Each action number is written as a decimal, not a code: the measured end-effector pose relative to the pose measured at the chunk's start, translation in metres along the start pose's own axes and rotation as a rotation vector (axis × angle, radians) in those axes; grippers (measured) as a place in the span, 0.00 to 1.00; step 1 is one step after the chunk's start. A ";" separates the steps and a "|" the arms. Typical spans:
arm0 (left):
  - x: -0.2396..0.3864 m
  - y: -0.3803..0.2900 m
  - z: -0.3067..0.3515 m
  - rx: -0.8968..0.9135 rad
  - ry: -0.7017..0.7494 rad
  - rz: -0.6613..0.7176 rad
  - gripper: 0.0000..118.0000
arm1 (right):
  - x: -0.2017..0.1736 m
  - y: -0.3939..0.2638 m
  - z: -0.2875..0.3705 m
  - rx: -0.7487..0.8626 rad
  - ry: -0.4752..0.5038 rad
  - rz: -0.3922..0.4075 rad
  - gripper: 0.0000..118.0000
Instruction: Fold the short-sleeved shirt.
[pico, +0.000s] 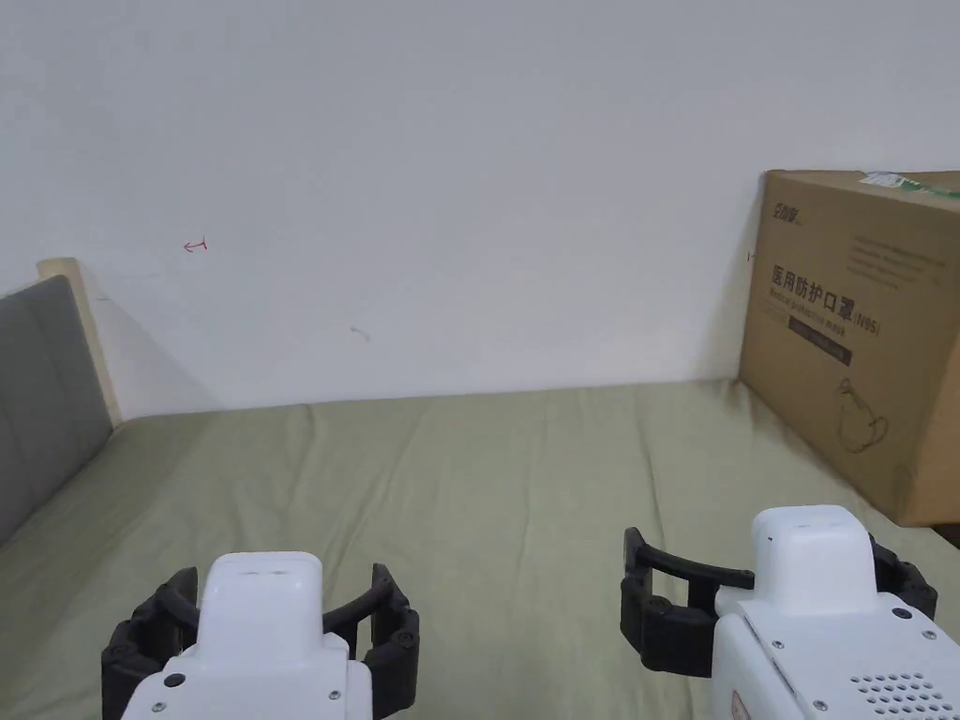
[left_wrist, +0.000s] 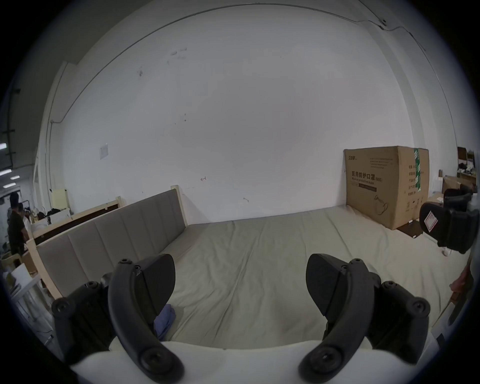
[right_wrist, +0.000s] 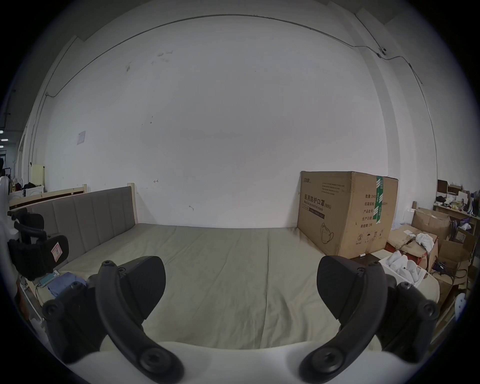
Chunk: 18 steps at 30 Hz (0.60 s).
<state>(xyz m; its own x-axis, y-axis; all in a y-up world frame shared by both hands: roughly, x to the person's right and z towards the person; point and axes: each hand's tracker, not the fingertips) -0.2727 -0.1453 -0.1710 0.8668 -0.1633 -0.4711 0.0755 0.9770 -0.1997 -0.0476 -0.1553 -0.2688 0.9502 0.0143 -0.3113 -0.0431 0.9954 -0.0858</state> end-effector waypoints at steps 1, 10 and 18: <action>0.002 0.001 0.001 -0.007 0.000 0.002 0.90 | 0.001 0.000 -0.001 0.000 0.000 -0.005 0.98; -0.004 0.004 0.000 -0.054 -0.042 0.060 0.90 | 0.007 -0.001 -0.002 -0.008 0.000 -0.029 0.98; -0.010 0.004 -0.003 -0.064 -0.073 0.085 0.90 | 0.007 -0.004 -0.005 -0.024 -0.001 -0.038 0.98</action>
<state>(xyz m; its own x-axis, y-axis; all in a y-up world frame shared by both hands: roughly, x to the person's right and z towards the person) -0.2824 -0.1400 -0.1692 0.9026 -0.0677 -0.4251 -0.0292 0.9757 -0.2174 -0.0423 -0.1599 -0.2749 0.9517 -0.0237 -0.3060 -0.0140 0.9926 -0.1204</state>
